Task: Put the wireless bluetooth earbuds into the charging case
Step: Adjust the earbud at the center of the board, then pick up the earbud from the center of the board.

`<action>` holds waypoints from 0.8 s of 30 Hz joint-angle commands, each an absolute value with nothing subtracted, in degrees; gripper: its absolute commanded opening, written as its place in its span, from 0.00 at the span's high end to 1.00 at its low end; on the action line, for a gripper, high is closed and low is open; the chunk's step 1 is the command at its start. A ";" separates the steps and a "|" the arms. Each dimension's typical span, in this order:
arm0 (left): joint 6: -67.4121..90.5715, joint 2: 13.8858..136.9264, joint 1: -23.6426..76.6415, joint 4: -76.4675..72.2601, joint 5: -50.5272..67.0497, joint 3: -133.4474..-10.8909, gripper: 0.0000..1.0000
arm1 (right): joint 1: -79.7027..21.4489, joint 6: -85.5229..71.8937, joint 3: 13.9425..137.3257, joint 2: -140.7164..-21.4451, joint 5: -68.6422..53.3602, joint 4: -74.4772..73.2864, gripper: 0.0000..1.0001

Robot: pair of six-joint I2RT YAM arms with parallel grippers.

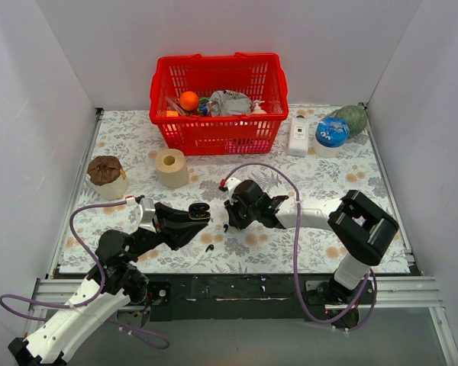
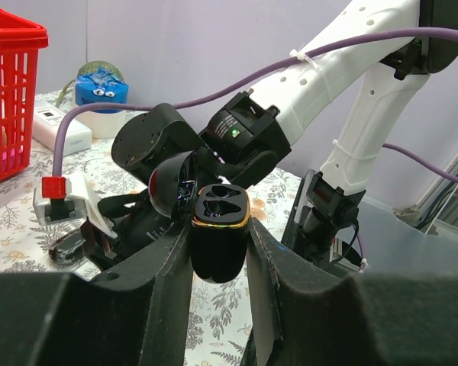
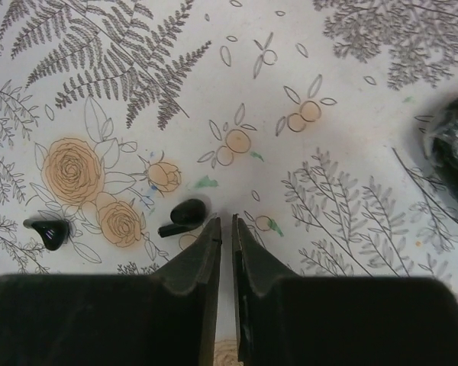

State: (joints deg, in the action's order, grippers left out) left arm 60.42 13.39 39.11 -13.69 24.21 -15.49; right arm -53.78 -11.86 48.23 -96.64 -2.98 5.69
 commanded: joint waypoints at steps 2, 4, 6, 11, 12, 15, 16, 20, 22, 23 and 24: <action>59.68 13.01 39.20 -13.45 23.56 -17.67 1.00 | -52.82 -16.86 47.72 -90.36 2.89 3.43 0.76; 59.68 13.01 39.20 -13.36 22.86 -17.75 1.00 | -52.73 -19.50 48.25 -88.86 3.43 2.64 0.72; 59.76 12.92 39.20 -13.45 22.15 -17.75 1.00 | -52.82 -24.77 49.13 -88.94 3.25 1.41 0.66; 59.76 12.75 39.20 -13.45 20.22 -17.75 1.00 | -54.58 -34.78 55.19 -91.93 4.30 -6.06 0.52; 59.77 12.74 39.20 -13.45 20.04 -17.75 1.00 | -55.28 -35.85 55.89 -92.72 4.83 -7.11 0.49; 59.77 12.57 39.20 -13.27 19.78 -17.75 1.00 | -56.07 -38.66 57.65 -93.86 5.80 -9.40 0.39; 59.68 12.57 39.20 -13.18 19.51 -17.84 1.00 | -56.16 -39.19 58.18 -94.13 6.50 -10.10 0.38; 59.59 12.22 39.20 -12.22 19.07 -17.84 1.00 | -56.78 -40.60 59.85 -95.97 7.38 -12.91 0.36; 59.41 12.04 39.20 -11.78 18.46 -17.93 1.00 | -56.87 -42.35 59.77 -97.20 8.61 -13.62 0.36; 59.33 11.87 39.20 -11.60 18.28 -17.84 1.00 | -56.87 -43.06 59.33 -97.29 8.70 -13.45 0.37; 59.33 11.69 39.20 -11.60 18.02 -17.84 1.00 | -56.87 -43.68 58.28 -97.38 8.70 -12.32 0.38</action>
